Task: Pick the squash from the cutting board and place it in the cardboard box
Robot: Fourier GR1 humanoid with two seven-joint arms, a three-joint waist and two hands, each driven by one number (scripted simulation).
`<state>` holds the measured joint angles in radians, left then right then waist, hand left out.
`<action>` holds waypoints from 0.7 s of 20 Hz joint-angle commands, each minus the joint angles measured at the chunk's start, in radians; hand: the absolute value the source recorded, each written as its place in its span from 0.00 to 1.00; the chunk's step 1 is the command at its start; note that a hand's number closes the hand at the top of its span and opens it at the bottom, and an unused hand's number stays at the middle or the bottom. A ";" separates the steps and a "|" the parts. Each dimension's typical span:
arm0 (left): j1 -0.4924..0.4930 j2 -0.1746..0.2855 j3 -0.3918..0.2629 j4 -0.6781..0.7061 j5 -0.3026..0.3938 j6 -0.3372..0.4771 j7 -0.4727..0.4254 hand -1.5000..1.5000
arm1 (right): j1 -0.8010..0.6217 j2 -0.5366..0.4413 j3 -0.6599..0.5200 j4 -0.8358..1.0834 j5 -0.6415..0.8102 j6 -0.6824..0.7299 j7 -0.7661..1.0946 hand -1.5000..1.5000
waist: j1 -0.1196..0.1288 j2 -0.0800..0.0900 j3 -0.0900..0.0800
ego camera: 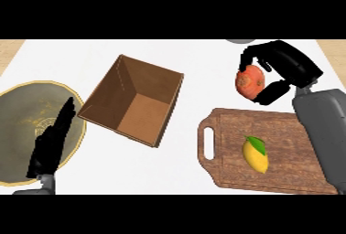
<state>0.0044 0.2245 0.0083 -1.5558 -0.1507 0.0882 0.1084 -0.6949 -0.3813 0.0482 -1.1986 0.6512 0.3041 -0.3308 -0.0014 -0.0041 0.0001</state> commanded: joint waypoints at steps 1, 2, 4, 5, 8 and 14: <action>-0.003 -0.014 0.008 0.045 -0.011 0.018 -0.047 0.50 | 0.001 0.062 -0.040 -0.138 -0.153 0.112 -0.005 1.00 | -0.017 -0.004 -0.001; 0.011 0.010 0.008 -0.024 -0.003 -0.009 0.006 0.50 | 0.000 0.096 -0.029 -0.110 -0.131 0.076 0.016 1.00 | 0.003 0.000 0.000; 0.056 0.007 0.007 -0.047 0.002 -0.012 -0.008 0.50 | -0.046 0.091 -0.057 -0.222 -0.204 0.174 0.098 1.00 | -0.003 -0.005 0.000; -0.020 -0.016 0.001 0.031 -0.022 0.010 -0.007 0.50 | -0.055 0.102 -0.056 -0.214 -0.208 0.178 0.106 1.00 | -0.004 0.001 -0.001; -0.022 -0.038 -0.014 0.035 -0.041 0.020 -0.031 0.50 | -0.083 0.193 -0.010 -0.244 -0.197 0.158 0.201 1.00 | 0.003 0.003 0.000; -0.006 -0.028 0.015 0.013 -0.028 0.005 -0.022 0.50 | -0.265 0.285 0.006 -0.189 -0.173 0.148 0.403 1.00 | 0.013 0.004 -0.001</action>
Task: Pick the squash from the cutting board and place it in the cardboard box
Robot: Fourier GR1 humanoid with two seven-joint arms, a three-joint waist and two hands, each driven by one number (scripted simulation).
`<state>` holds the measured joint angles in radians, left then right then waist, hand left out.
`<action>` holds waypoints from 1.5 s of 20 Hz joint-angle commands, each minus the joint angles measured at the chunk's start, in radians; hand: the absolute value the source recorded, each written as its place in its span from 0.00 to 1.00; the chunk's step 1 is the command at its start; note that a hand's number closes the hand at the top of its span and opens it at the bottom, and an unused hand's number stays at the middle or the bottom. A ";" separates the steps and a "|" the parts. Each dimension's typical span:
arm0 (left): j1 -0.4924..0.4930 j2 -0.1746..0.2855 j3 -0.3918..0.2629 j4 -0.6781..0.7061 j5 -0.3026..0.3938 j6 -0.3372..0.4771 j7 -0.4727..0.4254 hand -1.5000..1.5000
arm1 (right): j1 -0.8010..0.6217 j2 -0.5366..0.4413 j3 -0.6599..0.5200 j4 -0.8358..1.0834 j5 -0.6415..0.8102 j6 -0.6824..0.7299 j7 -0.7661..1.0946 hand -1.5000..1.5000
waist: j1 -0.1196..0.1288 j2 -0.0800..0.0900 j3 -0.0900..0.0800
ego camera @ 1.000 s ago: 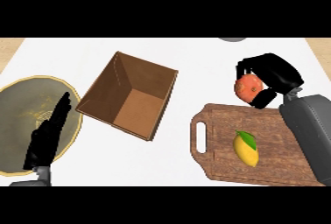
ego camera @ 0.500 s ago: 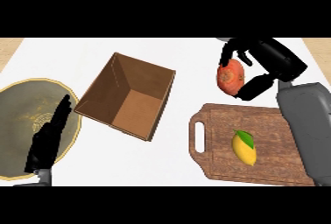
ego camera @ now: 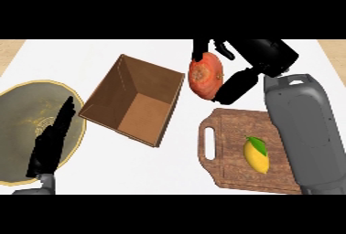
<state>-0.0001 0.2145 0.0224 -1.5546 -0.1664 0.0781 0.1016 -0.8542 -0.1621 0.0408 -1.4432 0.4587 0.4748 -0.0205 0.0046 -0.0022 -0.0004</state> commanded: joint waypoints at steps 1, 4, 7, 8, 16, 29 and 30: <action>-0.009 -0.030 -0.018 -0.002 -0.024 0.019 0.018 0.50 | -0.056 0.103 0.051 -0.074 0.012 0.001 0.189 1.00 | -0.003 -0.001 0.000; -0.013 0.001 0.024 0.015 0.006 -0.013 -0.009 0.50 | -0.158 0.150 0.068 0.066 0.056 -0.031 0.198 1.00 | 0.006 0.002 0.000; -0.042 0.042 0.059 0.022 0.042 -0.066 -0.006 0.50 | -0.084 0.160 0.187 0.111 0.074 -0.129 0.170 1.00 | 0.006 0.003 0.000; 0.033 -0.005 0.006 -0.044 -0.009 -0.017 -0.003 0.50 | -0.133 0.160 0.199 0.176 0.065 -0.158 0.161 1.00 | 0.014 0.003 0.000; -0.023 -0.039 -0.020 0.001 -0.022 -0.018 0.014 0.50 | -0.264 0.162 0.437 0.498 -0.049 -0.384 0.182 1.00 | 0.034 0.008 -0.001; -0.045 -0.028 -0.007 0.011 -0.024 -0.039 0.004 0.50 | -0.314 0.162 0.580 0.693 -0.418 -0.626 0.129 0.00 | 0.068 0.016 -0.001; -0.046 -0.038 -0.021 0.002 -0.039 -0.029 0.018 0.50 | -0.294 0.162 0.530 0.740 -0.410 -0.650 0.044 0.00 | 0.062 0.019 0.000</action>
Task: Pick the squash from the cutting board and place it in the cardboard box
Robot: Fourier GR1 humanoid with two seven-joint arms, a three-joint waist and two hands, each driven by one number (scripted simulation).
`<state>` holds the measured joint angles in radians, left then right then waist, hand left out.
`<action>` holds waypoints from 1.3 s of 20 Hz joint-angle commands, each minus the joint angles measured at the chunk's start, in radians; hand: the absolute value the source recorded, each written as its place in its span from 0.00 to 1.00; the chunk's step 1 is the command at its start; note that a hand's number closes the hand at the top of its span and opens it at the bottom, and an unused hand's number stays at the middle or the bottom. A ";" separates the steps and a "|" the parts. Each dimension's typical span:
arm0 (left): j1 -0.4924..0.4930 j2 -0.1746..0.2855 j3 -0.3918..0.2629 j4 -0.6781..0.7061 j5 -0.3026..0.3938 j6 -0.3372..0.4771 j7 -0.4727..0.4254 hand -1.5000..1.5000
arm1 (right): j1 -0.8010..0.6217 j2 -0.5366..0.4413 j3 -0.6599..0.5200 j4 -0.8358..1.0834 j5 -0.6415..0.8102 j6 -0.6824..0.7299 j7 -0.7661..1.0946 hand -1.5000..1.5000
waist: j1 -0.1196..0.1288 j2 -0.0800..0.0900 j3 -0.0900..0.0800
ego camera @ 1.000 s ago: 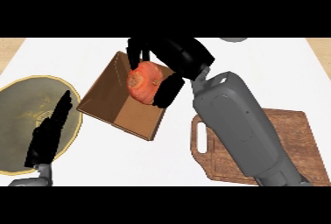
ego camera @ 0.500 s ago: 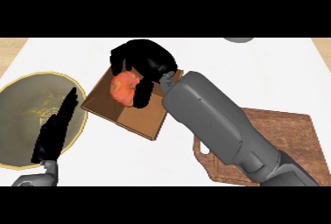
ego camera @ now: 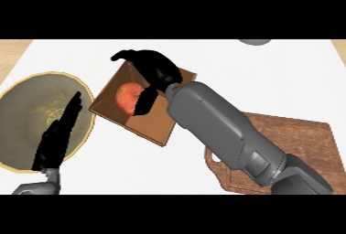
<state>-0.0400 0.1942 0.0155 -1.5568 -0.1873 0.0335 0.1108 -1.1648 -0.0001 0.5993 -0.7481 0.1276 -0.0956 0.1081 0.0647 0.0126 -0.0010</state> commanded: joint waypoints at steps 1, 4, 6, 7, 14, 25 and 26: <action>0.000 0.017 0.012 -0.011 0.015 -0.023 0.011 0.50 | 0.017 0.000 -0.042 -0.004 -0.118 -0.128 -0.052 0.00 | 0.006 0.000 0.001; 0.011 0.003 -0.008 -0.047 -0.005 -0.008 0.042 0.50 | 0.009 0.000 -0.108 0.002 -0.201 -0.197 -0.062 0.00 | 0.004 -0.003 0.001; -0.032 -0.026 -0.023 -0.012 -0.026 0.021 0.041 0.50 | -0.018 0.000 -0.176 0.042 -0.256 -0.198 -0.122 0.00 | -0.003 0.004 0.001; -0.019 -0.018 -0.009 0.027 -0.025 0.019 -0.006 0.50 | -0.003 0.000 -0.208 0.020 -0.295 -0.183 -0.129 0.00 | -0.018 0.001 0.001; 0.012 -0.027 -0.002 0.014 -0.017 0.022 -0.019 0.50 | -0.049 -0.084 -0.435 0.174 -0.386 -0.105 -0.241 0.00 | -0.031 0.000 0.001; 0.023 -0.007 0.016 -0.034 0.008 -0.013 0.020 0.50 | -0.006 -0.407 -0.596 0.371 -0.440 0.198 -0.407 0.00 | -0.030 0.000 0.002; -0.009 -0.039 -0.010 0.004 -0.030 0.025 0.007 0.50 | -0.043 -0.445 -0.604 0.402 -0.441 0.250 -0.400 0.00 | -0.024 0.007 0.002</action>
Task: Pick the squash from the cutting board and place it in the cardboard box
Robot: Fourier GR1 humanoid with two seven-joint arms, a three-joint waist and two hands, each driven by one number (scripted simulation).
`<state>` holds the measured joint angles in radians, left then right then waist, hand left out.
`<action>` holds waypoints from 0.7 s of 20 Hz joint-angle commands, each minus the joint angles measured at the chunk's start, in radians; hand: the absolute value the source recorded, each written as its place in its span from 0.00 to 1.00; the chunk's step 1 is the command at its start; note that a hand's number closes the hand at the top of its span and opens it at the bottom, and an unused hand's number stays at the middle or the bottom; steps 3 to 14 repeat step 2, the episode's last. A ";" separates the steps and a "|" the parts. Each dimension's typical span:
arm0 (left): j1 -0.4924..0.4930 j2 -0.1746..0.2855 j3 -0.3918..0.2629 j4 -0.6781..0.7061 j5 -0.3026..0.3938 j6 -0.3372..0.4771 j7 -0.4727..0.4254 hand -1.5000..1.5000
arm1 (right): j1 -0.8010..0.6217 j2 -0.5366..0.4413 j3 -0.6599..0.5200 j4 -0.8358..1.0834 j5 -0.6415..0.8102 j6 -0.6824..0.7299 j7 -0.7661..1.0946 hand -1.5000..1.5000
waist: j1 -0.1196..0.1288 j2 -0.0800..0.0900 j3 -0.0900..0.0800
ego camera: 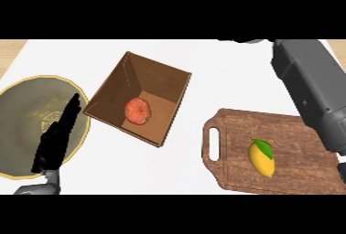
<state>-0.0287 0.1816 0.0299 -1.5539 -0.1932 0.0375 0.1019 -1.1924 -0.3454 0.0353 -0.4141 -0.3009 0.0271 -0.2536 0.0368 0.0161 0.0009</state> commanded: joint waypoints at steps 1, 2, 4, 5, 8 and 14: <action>0.024 0.005 0.002 -0.017 -0.013 0.005 -0.003 0.50 | 0.025 -0.103 -0.029 0.086 0.009 0.143 -0.091 0.00 | 0.007 0.001 0.000; -0.018 0.015 0.013 0.005 0.005 -0.014 -0.012 0.50 | 0.000 -0.119 -0.033 0.110 0.011 0.178 -0.104 0.00 | 0.013 0.006 0.000; -0.018 0.015 0.013 0.005 0.005 -0.014 -0.012 0.50 | 0.000 -0.119 -0.033 0.110 0.011 0.178 -0.104 0.00 | 0.013 0.006 0.000; -0.018 0.015 0.013 0.005 0.005 -0.014 -0.012 0.50 | 0.000 -0.119 -0.033 0.110 0.011 0.178 -0.104 0.00 | 0.013 0.006 0.000; -0.018 0.015 0.013 0.005 0.005 -0.014 -0.012 0.50 | 0.000 -0.119 -0.033 0.110 0.011 0.178 -0.104 0.00 | 0.013 0.006 0.000; -0.018 0.015 0.013 0.005 0.005 -0.014 -0.012 0.50 | 0.000 -0.119 -0.033 0.110 0.011 0.178 -0.104 0.00 | 0.013 0.006 0.000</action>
